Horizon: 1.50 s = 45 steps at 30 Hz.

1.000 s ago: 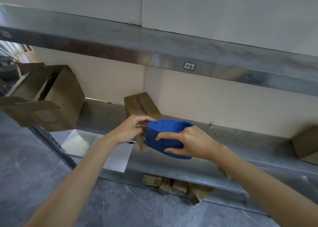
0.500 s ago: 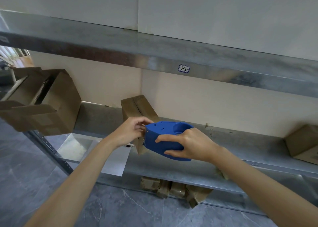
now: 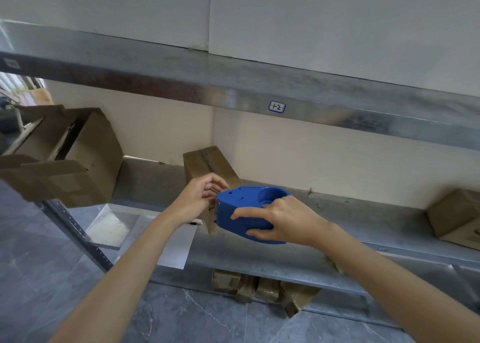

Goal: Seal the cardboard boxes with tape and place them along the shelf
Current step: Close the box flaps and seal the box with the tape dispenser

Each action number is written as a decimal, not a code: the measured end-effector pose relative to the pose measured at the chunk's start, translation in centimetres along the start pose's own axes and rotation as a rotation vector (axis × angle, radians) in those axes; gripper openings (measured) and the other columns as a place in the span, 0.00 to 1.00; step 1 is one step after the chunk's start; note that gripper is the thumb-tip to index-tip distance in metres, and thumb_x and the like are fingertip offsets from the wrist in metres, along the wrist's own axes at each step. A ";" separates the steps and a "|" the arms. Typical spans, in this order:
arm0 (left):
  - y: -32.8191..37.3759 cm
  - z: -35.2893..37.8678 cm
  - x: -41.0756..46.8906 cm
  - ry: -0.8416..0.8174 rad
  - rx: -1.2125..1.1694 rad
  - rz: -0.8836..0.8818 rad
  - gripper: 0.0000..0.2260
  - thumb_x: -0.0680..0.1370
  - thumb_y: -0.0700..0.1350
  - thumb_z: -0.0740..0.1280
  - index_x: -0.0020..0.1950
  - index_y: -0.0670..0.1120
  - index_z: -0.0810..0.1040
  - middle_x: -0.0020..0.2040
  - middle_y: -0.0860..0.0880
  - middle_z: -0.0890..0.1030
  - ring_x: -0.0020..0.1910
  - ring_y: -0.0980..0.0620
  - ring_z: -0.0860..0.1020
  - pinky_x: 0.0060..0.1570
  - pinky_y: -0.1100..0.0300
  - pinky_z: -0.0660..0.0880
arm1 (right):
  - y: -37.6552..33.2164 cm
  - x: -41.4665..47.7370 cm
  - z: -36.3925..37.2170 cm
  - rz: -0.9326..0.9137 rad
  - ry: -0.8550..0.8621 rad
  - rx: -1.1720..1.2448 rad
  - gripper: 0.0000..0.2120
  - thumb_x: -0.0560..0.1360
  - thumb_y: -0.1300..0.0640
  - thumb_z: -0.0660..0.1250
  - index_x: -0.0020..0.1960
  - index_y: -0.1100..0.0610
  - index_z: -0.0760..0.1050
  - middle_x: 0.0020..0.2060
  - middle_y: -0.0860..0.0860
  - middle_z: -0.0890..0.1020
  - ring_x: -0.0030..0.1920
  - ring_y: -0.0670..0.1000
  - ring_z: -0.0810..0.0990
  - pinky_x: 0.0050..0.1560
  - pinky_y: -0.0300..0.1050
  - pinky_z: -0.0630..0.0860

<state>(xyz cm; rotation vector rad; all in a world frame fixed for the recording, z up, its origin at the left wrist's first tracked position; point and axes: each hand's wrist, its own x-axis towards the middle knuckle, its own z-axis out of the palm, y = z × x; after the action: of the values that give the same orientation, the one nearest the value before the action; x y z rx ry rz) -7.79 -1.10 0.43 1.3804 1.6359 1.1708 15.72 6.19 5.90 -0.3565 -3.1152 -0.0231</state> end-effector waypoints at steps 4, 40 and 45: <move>0.1 -0.5 -0.1 0.092 0.026 0.009 0.12 0.76 0.31 0.68 0.51 0.49 0.78 0.45 0.50 0.82 0.46 0.56 0.82 0.46 0.65 0.78 | 0.2 0.2 -0.4 0.034 0.007 0.003 0.21 0.81 0.45 0.59 0.73 0.41 0.64 0.32 0.44 0.70 0.31 0.47 0.68 0.35 0.42 0.66; -5.3 1.8 -2.7 0.390 0.286 0.011 0.15 0.77 0.34 0.69 0.62 0.44 0.82 0.47 0.52 0.75 0.46 0.58 0.76 0.49 0.75 0.72 | 2.2 -1.3 2.4 0.171 -0.078 0.079 0.19 0.78 0.41 0.62 0.67 0.33 0.65 0.26 0.38 0.63 0.25 0.42 0.67 0.29 0.31 0.57; -6.7 2.5 -2.9 0.464 0.422 0.064 0.14 0.76 0.40 0.73 0.61 0.49 0.83 0.59 0.50 0.74 0.50 0.55 0.75 0.51 0.60 0.78 | 2.4 -1.3 3.1 0.164 -0.076 0.075 0.20 0.78 0.41 0.61 0.67 0.33 0.60 0.37 0.38 0.72 0.27 0.42 0.68 0.30 0.31 0.60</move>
<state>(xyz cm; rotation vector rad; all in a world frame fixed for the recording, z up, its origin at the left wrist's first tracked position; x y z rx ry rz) -7.39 -3.59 -6.87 1.4944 2.2845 1.3019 17.51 8.29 2.87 -0.6239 -3.1383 0.1109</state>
